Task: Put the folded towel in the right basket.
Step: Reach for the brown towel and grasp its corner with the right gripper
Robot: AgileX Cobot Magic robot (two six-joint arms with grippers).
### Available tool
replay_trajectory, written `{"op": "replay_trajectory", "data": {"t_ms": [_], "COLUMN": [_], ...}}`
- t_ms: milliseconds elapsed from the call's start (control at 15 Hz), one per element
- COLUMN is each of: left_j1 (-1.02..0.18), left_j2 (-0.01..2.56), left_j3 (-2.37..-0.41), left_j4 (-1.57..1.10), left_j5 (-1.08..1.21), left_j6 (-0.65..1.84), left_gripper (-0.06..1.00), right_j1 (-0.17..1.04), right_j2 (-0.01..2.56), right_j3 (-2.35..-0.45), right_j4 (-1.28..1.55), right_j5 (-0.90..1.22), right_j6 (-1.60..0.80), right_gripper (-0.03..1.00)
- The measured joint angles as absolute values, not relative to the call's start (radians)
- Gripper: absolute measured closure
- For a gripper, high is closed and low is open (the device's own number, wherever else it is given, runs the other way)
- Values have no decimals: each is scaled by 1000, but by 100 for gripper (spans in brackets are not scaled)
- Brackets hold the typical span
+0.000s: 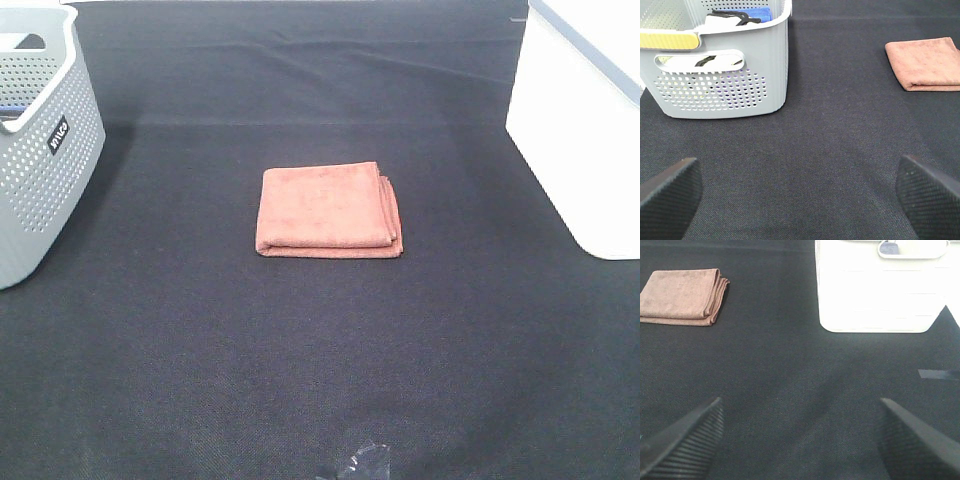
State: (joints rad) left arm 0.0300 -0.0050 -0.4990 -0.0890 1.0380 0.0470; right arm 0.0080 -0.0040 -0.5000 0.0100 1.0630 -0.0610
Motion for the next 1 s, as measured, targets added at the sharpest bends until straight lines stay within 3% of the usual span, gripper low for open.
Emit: {"op": "replay_trajectory", "data": {"t_ms": [1000], "left_j1": [30], "left_j2": [-5], "left_j3": [-499], "left_j4": [-89], "left_j5": [1038], "left_j6": [47], "left_gripper": [-5], "right_j1": [8], "right_j2": [-4], "right_j3": [-500], "right_j4": [10], "right_j5": [1063], "right_j6": [-61], "right_gripper": [16]}}
